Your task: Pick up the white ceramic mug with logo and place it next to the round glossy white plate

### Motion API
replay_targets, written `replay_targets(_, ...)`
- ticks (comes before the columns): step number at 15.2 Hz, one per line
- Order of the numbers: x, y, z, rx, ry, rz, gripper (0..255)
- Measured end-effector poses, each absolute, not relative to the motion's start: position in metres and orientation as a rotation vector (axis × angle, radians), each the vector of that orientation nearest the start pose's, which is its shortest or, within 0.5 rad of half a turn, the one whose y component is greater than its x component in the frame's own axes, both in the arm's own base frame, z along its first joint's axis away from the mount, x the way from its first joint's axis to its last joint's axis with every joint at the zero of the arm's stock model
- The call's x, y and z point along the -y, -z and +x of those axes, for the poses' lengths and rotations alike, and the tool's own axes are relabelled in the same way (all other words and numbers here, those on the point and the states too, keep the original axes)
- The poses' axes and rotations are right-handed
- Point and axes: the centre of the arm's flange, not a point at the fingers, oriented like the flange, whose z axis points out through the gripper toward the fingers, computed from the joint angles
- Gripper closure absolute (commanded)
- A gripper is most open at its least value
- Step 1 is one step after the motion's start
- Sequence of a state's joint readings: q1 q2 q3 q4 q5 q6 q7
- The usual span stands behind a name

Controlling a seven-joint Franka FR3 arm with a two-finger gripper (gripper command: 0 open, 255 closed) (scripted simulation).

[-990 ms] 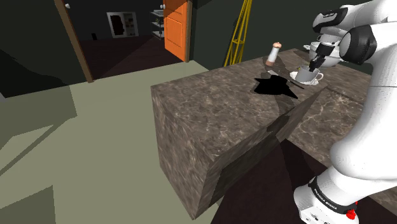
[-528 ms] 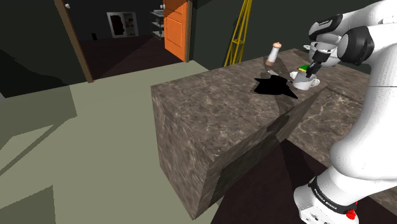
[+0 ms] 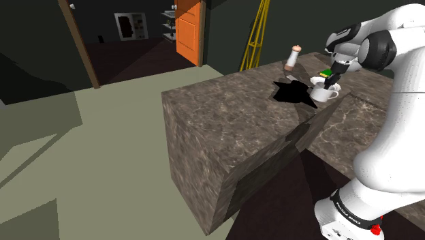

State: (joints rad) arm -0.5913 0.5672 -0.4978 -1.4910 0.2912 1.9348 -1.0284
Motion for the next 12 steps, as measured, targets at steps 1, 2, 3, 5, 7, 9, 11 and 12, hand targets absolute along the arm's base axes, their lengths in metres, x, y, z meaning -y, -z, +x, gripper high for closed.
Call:
replay_targets(1, 0.576, -0.363, 0.386, -0.178, -0.026, -3.092, 255)
replay_targets(2, 0.577, -0.360, 0.385, -0.180, -0.026, -3.094, 255)
replay_targets(3, 0.577, -0.359, 0.384, -0.182, -0.026, -3.095, 255)
replay_targets(5, 0.577, -0.357, 0.383, -0.183, -0.025, -3.095, 255)
replay_targets(7, 0.577, -0.356, 0.383, -0.183, -0.026, -3.096, 255)
replay_targets(9, 0.577, -0.356, 0.382, -0.185, -0.026, -3.096, 0)
replay_targets(11, 0.575, -0.352, 0.385, -0.175, -0.030, -3.088, 0)
replay_targets(12, 0.574, -0.351, 0.385, -0.173, -0.031, -3.086, 0)
